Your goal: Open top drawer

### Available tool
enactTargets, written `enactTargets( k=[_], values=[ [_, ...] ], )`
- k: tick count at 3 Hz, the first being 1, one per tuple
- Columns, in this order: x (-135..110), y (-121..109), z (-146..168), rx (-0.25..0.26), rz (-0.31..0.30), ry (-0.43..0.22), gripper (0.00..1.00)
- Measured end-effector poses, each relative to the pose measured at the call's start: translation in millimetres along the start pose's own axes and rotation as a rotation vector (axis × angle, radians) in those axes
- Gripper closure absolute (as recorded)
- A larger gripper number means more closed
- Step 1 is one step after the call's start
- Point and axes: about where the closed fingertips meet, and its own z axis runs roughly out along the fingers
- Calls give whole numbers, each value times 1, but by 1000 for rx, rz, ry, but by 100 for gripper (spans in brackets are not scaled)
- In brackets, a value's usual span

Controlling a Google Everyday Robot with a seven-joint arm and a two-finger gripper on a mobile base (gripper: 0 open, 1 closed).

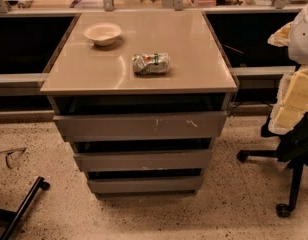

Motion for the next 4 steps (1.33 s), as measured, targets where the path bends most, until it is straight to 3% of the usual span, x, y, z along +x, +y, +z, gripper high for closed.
enactTargets(
  k=[1,2,3,4],
  values=[
    [0,0,0,0,0,0,0],
    [6,-3,18,17,35,-58,0],
    [19,-5,71,2,142,-191,0],
    [13,-21,68,64,157,-227,0]
  ],
)
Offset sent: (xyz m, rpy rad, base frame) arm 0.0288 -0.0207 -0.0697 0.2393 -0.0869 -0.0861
